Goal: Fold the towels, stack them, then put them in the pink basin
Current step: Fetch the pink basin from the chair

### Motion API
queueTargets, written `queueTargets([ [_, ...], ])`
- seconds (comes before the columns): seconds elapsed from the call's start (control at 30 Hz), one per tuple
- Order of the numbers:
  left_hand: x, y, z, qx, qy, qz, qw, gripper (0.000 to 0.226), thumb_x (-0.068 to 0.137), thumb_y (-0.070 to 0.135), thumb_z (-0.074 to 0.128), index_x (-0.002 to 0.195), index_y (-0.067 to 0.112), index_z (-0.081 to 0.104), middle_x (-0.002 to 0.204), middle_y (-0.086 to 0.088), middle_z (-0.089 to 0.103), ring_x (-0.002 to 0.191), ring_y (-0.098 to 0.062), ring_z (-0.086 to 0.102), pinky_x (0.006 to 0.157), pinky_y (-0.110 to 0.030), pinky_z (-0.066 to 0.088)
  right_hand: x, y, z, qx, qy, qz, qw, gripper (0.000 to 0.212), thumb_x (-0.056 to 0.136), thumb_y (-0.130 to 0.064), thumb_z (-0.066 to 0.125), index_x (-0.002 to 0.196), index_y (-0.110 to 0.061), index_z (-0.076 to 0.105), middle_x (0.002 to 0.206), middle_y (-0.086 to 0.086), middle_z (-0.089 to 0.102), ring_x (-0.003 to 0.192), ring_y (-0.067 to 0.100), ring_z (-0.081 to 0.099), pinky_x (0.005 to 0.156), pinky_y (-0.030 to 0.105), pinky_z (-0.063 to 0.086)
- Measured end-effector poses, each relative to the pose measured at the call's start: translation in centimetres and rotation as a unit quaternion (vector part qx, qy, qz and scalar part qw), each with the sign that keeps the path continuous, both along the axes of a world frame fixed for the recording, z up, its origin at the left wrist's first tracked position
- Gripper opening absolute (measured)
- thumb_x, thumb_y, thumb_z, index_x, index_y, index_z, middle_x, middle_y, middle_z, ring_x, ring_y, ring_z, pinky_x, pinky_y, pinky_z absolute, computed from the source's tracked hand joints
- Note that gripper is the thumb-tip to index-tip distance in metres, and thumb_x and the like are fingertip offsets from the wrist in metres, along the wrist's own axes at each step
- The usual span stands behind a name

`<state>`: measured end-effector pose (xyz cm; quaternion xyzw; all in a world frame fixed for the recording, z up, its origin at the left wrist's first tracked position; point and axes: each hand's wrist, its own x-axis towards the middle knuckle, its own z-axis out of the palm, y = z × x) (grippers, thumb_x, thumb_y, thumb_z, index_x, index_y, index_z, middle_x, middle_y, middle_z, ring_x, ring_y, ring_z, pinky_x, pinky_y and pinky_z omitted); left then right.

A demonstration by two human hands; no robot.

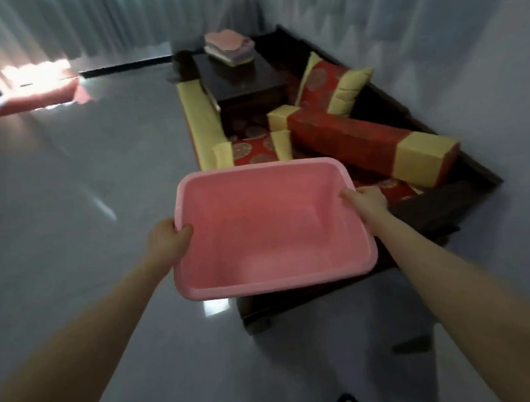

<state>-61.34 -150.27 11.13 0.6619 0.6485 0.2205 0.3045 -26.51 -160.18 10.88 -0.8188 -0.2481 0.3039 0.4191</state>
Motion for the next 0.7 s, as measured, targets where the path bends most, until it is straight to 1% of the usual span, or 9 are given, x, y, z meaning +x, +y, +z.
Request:
queueTargets([
  [0.07,-5.9,0.9,0.8,0.004,0.011,0.042,0.999,0.056,0.064,0.037,0.041,0.093,-0.002,0.068,0.09,-0.023,0.068,0.087,-0.038,0.064,0.077,-0.038,0.048,-5.1,4.3,0.5,0.0,0.004,0.045,0.999,0.02,0.08,-0.029,0.063,0.08,-0.009,0.067,0.09,0.013,0.067,0.068,0.022,0.061,0.062,0.031,0.052],
  [0.1,-8.3,1.4,1.0,0.01,0.016,0.058,0.998,0.056,0.064,0.036,0.041,0.094,-0.002,0.068,0.09,-0.023,0.068,0.087,-0.037,0.064,0.077,-0.037,0.047,-7.4,6.1,0.8,0.001,0.004,0.066,0.998,0.024,0.079,-0.031,0.064,0.085,-0.008,0.068,0.094,0.014,0.067,0.072,0.024,0.063,0.061,0.03,0.051],
  [0.17,-12.5,2.6,1.1,0.011,0.02,0.083,0.996,0.056,0.063,0.035,0.041,0.094,-0.002,0.069,0.091,-0.023,0.069,0.087,-0.037,0.064,0.075,-0.036,0.046,-11.1,9.5,0.9,0.008,0.012,0.083,0.996,0.038,0.078,-0.033,0.066,0.099,-0.002,0.066,0.1,0.013,0.066,0.083,0.027,0.064,0.07,0.034,0.053],
  [0.23,-16.0,3.9,1.1,0.006,0.022,0.104,0.994,0.056,0.062,0.035,0.042,0.093,-0.003,0.069,0.09,-0.024,0.069,0.085,-0.037,0.064,0.074,-0.037,0.047,-14.8,12.6,1.1,0.01,0.007,0.107,0.994,0.03,0.079,-0.031,0.066,0.091,-0.005,0.061,0.094,0.01,0.063,0.086,0.028,0.062,0.078,0.04,0.054],
  [0.37,-21.6,8.0,-0.2,-0.008,0.02,0.142,0.99,0.057,0.062,0.035,0.043,0.097,-0.001,0.069,0.092,-0.023,0.069,0.086,-0.037,0.064,0.077,-0.039,0.051,-20.1,19.7,0.9,0.004,0.002,0.157,0.988,0.019,0.078,-0.028,0.067,0.077,-0.009,0.065,0.081,0.011,0.066,0.081,0.032,0.066,0.066,0.034,0.052],
  [0.47,-25.3,12.9,-1.2,-0.033,0.002,0.169,0.985,0.056,0.061,0.034,0.044,0.099,0.0,0.069,0.093,-0.021,0.069,0.084,-0.035,0.063,0.077,-0.038,0.052,-23.8,26.5,-0.6,-0.012,0.005,0.193,0.981,0.023,0.079,-0.024,0.067,0.082,-0.001,0.069,0.084,0.016,0.068,0.081,0.034,0.067,0.072,0.039,0.054],
  [0.57,-28.9,19.7,-2.5,-0.041,-0.015,0.192,0.98,0.05,0.065,0.034,0.049,0.095,0.001,0.07,0.088,-0.02,0.068,0.079,-0.032,0.061,0.073,-0.035,0.049,-27.5,34.5,-1.5,-0.029,0.058,0.212,0.975,0.027,0.079,-0.024,0.07,0.093,-0.002,0.068,0.09,0.016,0.069,0.074,0.028,0.065,0.063,0.034,0.054],
  [0.63,-30.8,23.8,-3.0,-0.048,-0.02,0.204,0.978,0.04,0.077,0.034,0.056,0.094,0.001,0.07,0.089,-0.02,0.069,0.082,-0.034,0.064,0.074,-0.038,0.051,-29.2,38.9,-1.3,-0.052,0.124,0.218,0.967,0.025,0.082,-0.035,0.069,0.087,-0.01,0.066,0.085,0.01,0.068,0.072,0.023,0.063,0.059,0.03,0.049],
  [0.7,-33.2,29.0,-3.4,-0.059,-0.048,0.216,0.973,0.046,0.079,0.043,0.057,0.087,0.0,0.069,0.085,-0.017,0.069,0.078,-0.033,0.064,0.07,-0.039,0.05,-30.8,44.1,-1.1,-0.059,0.181,0.219,0.957,0.029,0.084,-0.043,0.063,0.079,-0.015,0.066,0.074,0.005,0.066,0.069,0.021,0.062,0.062,0.031,0.049],
])
